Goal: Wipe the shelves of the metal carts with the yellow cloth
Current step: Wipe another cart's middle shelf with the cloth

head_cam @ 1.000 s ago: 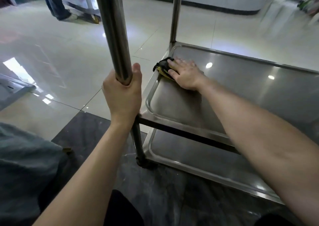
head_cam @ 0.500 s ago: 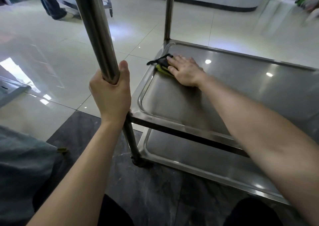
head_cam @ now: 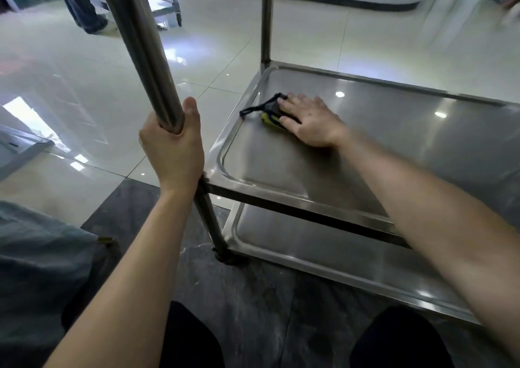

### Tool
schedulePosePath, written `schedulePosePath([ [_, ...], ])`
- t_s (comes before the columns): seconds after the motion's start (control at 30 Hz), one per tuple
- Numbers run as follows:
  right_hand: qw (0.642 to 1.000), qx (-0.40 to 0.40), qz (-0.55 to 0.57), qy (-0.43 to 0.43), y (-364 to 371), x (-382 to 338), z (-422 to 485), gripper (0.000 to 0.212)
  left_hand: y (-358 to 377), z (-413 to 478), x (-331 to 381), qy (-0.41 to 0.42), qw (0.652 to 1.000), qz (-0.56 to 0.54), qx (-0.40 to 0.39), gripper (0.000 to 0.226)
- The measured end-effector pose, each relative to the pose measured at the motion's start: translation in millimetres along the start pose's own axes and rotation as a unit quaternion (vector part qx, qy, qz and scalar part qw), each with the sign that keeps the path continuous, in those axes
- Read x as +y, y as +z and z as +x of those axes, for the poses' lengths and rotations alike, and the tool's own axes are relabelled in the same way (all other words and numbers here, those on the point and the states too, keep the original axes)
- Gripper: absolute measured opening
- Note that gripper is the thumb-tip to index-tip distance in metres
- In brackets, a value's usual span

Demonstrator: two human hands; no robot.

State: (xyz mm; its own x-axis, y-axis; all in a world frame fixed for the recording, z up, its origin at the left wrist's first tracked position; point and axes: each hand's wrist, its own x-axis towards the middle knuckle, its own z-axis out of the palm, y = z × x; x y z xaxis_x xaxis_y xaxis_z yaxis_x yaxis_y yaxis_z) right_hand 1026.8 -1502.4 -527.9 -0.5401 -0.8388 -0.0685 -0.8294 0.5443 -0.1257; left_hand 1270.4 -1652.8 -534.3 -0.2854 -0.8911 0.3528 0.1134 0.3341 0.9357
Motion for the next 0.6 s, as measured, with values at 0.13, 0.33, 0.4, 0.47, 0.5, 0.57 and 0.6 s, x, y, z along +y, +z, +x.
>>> schedulePosePath([
  [0.13, 0.999, 0.003, 0.002, 0.042, 4, -8, 8, 0.067, -2, -2, 6, 0.010, 1.000, 0.012, 0.013, 0.049],
  [0.33, 0.988, 0.002, 0.043, -0.148, 30, -60, -160, 0.061, 0, -29, 6, 0.018, 0.990, 0.102, 0.099, 0.034],
  [0.4, 0.989, -0.005, 0.042, -0.143, 30, -39, -182, 0.063, 10, -69, 3, 0.104, 0.964, 0.164, 0.180, 0.044],
  [0.47, 0.990, -0.021, 0.044, -0.131, 23, -12, -180, 0.062, 28, -104, 6, 0.249, 0.935, 0.214, 0.131, 0.058],
  [0.5, 0.991, -0.031, 0.042, -0.126, 21, 3, -171, 0.061, 39, -112, 5, 0.297, 0.924, 0.234, 0.062, 0.059],
  [0.57, 0.995, -0.017, 0.019, -0.091, 15, 40, -138, 0.061, 63, -112, 5, 0.287, 0.909, 0.292, -0.073, 0.055],
  [0.6, 0.998, -0.005, 0.004, -0.057, 11, 63, -116, 0.062, 72, -107, 3, 0.243, 0.897, 0.343, -0.137, 0.058],
])
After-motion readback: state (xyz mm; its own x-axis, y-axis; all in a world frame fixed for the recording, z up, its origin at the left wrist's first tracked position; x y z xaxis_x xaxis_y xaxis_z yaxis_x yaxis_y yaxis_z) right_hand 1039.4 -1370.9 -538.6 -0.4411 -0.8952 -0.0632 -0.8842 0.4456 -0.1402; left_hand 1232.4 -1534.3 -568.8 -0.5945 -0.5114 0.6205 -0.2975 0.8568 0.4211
